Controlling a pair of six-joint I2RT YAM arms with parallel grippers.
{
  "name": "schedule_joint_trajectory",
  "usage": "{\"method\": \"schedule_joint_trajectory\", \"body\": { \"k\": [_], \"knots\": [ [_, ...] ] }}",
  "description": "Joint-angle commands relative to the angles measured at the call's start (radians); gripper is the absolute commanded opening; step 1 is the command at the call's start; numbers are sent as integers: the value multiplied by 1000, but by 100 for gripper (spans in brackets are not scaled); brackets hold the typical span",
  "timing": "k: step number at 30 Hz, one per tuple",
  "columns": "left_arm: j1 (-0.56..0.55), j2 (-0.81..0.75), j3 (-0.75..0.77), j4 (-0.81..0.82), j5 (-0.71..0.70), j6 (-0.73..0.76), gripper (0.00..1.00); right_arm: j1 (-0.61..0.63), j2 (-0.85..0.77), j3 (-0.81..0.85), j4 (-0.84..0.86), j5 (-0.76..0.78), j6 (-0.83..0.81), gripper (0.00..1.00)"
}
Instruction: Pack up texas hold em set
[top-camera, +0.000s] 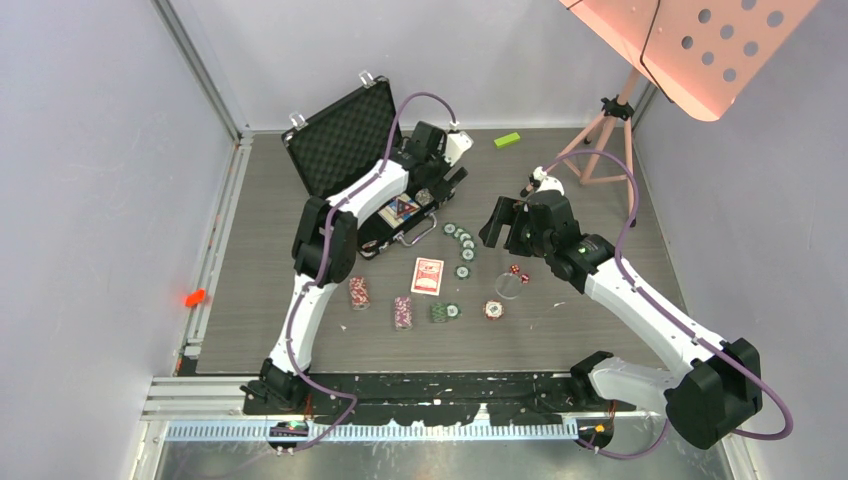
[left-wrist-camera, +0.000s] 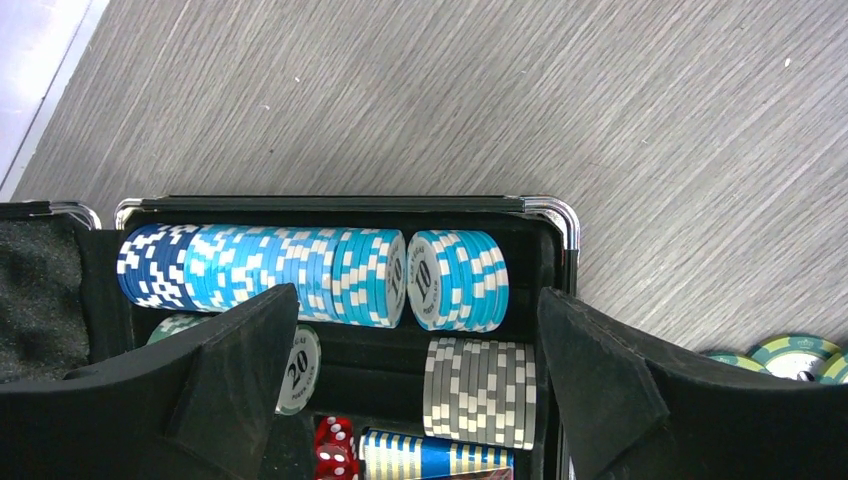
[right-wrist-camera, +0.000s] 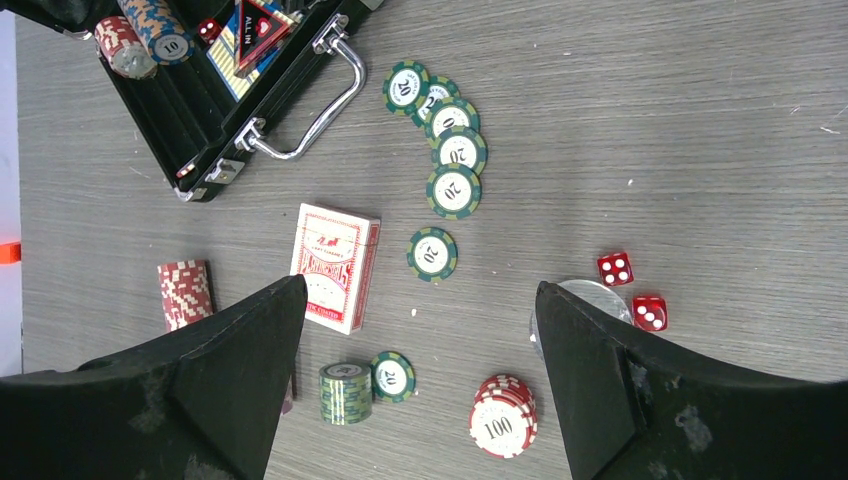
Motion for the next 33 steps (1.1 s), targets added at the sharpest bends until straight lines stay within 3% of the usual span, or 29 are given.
{"method": "schedule_joint_trajectory", "body": {
  "k": [1, 11, 18, 25, 33],
  "knots": [
    [-4, -1, 62, -15, -54, 24, 92, -4, -3, 39, 16, -5, 13, 91],
    [-4, 31, 90, -17, -107, 35, 86, -6, 4, 43, 16, -9, 10, 91],
    [-4, 13, 75, 17, -75, -1, 93, -7, 2, 39, 17, -9, 12, 91],
    [-4, -39, 11, 99, -117, -27, 94, -8, 1, 38, 16, -17, 15, 91],
    [-23, -34, 11, 54, -78, 14, 96, -8, 1, 36, 17, -21, 18, 91]
  ]
}}
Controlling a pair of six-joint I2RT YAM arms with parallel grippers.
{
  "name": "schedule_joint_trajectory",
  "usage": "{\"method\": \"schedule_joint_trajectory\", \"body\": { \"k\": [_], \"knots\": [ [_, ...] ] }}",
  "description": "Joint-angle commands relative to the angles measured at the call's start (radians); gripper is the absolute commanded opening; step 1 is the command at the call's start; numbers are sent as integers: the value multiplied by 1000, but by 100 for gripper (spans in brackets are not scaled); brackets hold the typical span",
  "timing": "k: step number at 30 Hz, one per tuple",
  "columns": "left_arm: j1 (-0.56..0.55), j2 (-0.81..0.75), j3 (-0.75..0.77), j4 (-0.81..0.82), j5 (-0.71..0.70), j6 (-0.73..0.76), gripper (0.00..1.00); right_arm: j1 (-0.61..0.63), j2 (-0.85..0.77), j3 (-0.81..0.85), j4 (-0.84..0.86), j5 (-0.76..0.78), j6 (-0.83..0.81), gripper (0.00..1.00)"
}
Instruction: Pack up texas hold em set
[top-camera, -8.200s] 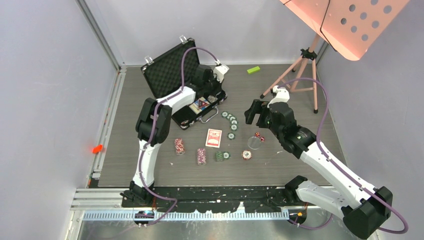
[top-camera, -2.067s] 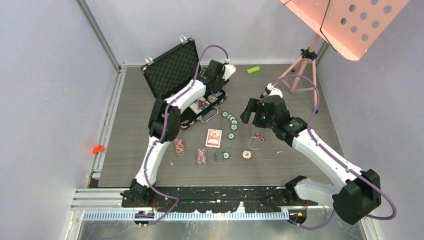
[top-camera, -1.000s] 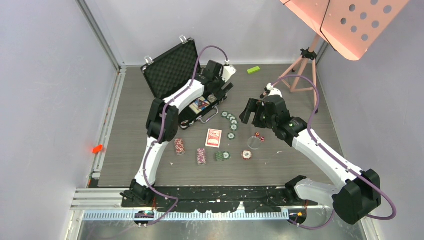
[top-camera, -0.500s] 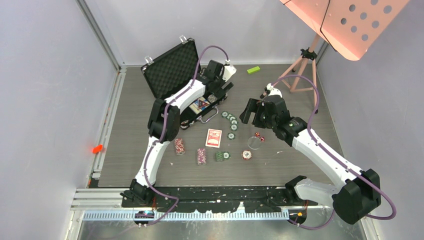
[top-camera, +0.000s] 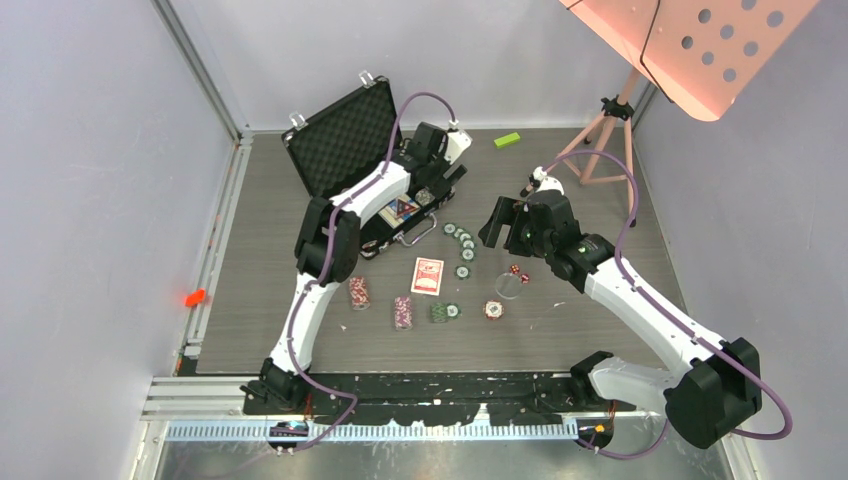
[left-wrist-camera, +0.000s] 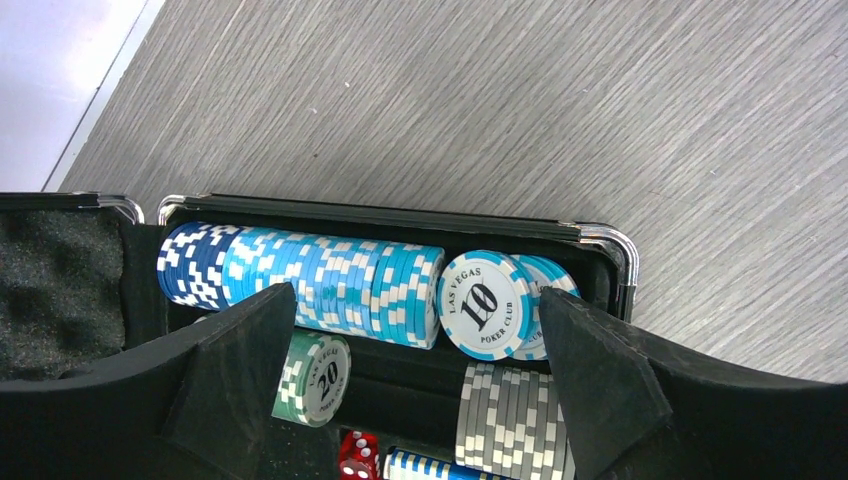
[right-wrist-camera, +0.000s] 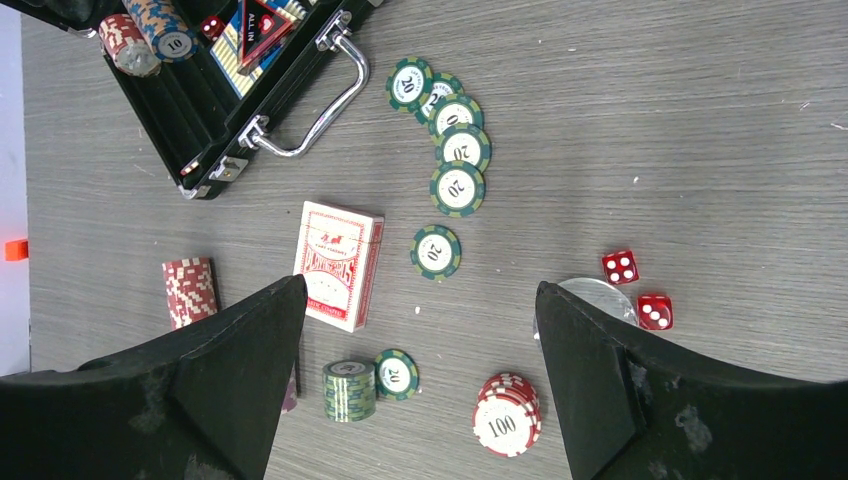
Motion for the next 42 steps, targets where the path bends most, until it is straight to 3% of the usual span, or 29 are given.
{"method": "schedule_joint_trajectory", "body": {
  "k": [1, 9, 21, 28, 33, 42],
  "knots": [
    [-16, -61, 0, 5, 6, 17, 96, -5, -2, 36, 18, -8, 15, 91],
    [-17, -86, -26, 47, 1, -5, 95, -6, -7, 32, 18, -7, 14, 91],
    [-9, -191, -95, 5, 116, -122, 76, -8, 8, 45, 18, -12, 15, 91],
    [13, -163, -34, -93, 353, -189, 82, -8, 8, 45, 18, -17, 17, 91],
    [13, -116, 32, -163, 304, -176, 89, -8, 7, 44, 17, -18, 20, 91],
    [7, -55, 90, -223, 253, -122, 93, -10, 22, 54, 18, -23, 18, 91]
  ]
}}
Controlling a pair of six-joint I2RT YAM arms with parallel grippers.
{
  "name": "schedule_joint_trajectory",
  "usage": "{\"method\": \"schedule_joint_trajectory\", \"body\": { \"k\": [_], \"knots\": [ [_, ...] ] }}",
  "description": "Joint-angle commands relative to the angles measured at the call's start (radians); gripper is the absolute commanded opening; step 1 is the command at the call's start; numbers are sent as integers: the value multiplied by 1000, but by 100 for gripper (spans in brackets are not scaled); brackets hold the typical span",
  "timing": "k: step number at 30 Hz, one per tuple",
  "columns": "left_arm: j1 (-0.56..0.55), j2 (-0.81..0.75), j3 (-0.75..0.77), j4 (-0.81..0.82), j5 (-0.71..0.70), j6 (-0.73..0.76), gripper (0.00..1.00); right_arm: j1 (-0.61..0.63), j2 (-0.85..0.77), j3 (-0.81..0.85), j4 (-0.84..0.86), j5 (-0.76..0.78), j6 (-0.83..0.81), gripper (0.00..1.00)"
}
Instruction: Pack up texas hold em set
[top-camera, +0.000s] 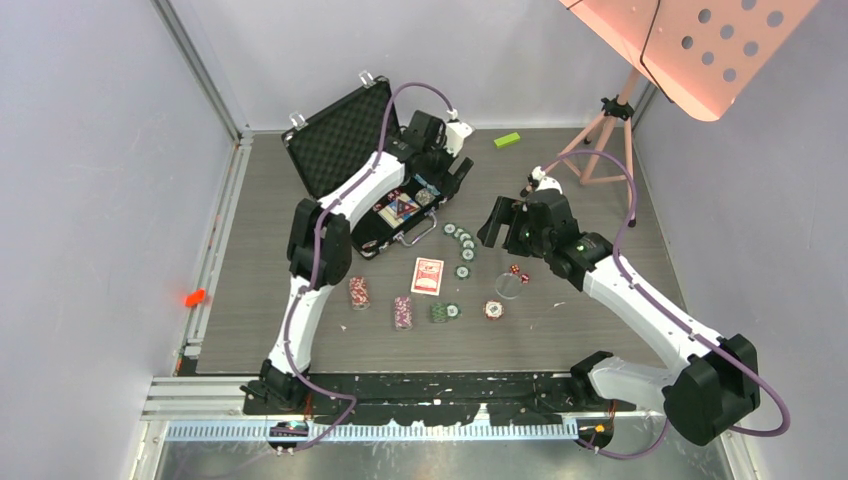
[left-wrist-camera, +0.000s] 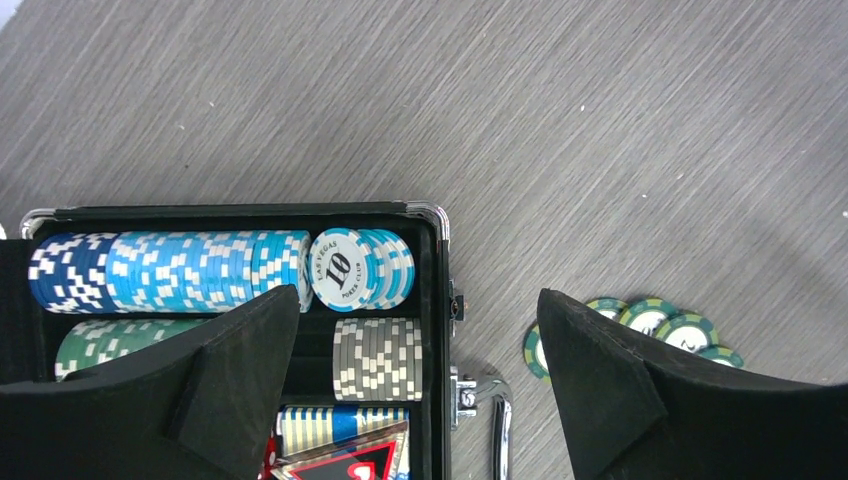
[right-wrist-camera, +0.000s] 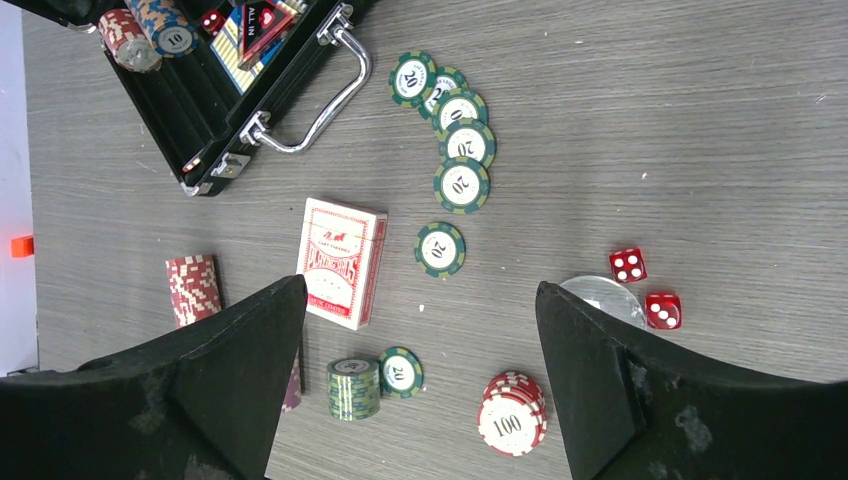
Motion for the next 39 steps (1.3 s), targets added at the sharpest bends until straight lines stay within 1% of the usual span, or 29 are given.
{"method": "schedule_joint_trajectory", "body": {
  "k": [1, 3, 5, 6, 11, 18, 23, 26, 28, 30, 34, 39],
  "knots": [
    [-3, 36, 42, -57, -19, 33, 93, -5, 13, 53, 18, -8, 7, 91],
    [-7, 41, 33, -49, -35, 44, 94, -5, 17, 56, 18, -8, 6, 91],
    [-11, 48, 27, -40, -54, 52, 99, -5, 19, 59, 18, -10, 6, 91],
    [-11, 53, 27, -32, -73, 53, 99, -5, 20, 59, 19, -11, 6, 91],
    [-12, 73, 20, 4, -92, 68, 100, -6, 21, 59, 18, -10, 6, 91],
    [-17, 85, 10, 10, -75, 72, 95, -9, 22, 56, 17, -8, 5, 91],
    [-19, 85, -5, 32, -77, 70, 95, -11, 22, 53, 17, -10, 5, 91],
    [-21, 89, -4, 41, -115, 70, 97, -12, 22, 53, 18, -11, 2, 91],
    [-22, 78, -19, 63, -150, 72, 99, -14, 22, 53, 18, -12, 3, 91],
    [-22, 58, -44, 96, -180, 77, 100, -14, 20, 51, 18, -13, 2, 91],
    [-30, -7, -100, 142, -182, 102, 100, -16, 22, 52, 18, -16, 2, 91],
    [-58, -63, -124, 154, -190, 117, 100, -17, 28, 52, 18, -18, 4, 91]
  ]
}}
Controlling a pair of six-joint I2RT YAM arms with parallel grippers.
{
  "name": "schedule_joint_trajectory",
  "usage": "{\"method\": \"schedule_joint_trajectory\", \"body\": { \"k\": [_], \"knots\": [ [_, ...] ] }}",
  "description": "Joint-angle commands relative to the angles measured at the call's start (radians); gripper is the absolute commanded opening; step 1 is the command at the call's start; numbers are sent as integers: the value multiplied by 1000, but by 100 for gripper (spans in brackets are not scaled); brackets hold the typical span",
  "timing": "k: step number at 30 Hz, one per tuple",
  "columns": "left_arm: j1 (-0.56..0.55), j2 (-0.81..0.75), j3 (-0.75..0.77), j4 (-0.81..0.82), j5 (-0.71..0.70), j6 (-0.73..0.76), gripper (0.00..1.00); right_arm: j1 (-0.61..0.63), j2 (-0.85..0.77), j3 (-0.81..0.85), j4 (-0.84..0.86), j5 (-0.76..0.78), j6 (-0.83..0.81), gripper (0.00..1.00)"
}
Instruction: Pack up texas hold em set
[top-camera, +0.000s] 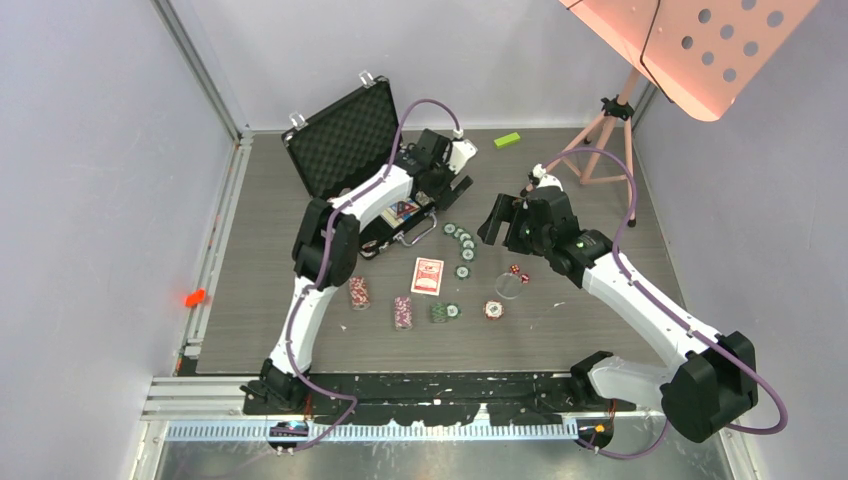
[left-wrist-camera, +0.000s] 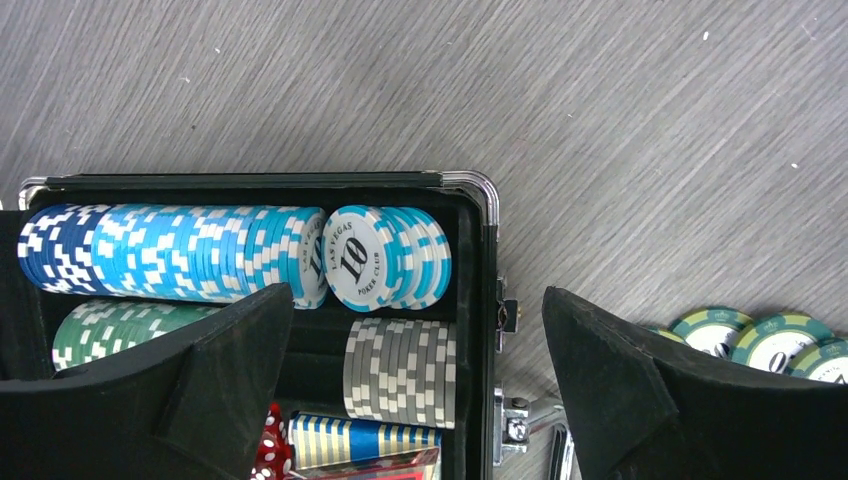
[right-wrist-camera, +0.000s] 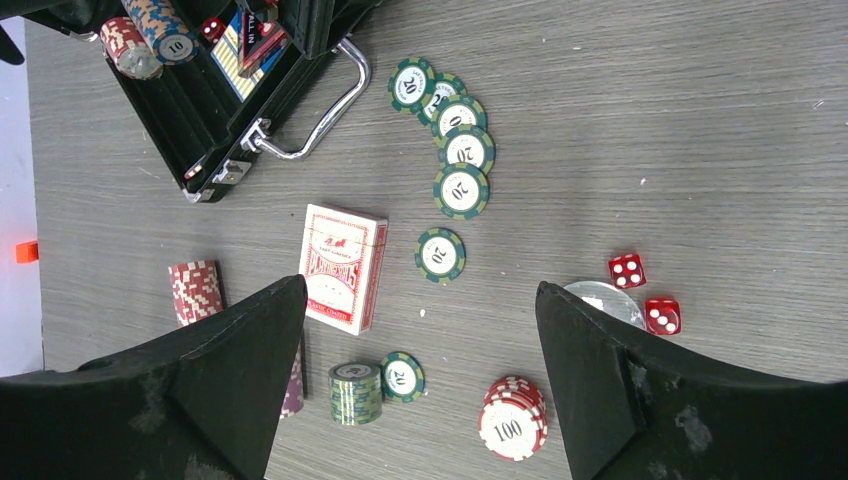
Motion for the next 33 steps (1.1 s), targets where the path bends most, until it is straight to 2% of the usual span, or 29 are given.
{"method": "schedule_joint_trajectory", "body": {
  "k": [1, 10, 22, 33],
  "knots": [
    [-25, -105, -21, 57, -20, 31, 100, -5, 8, 37, 18, -11, 5, 91],
    [-53, -86, -22, 45, -29, 33, 100, -6, -5, 29, 22, -17, 10, 91],
    [-47, 8, 71, -9, -95, 15, 100, -7, -26, 23, 18, -10, 8, 91],
    [-30, 48, 101, -36, -63, -11, 98, -10, -19, 28, 18, -13, 8, 91]
  ]
}}
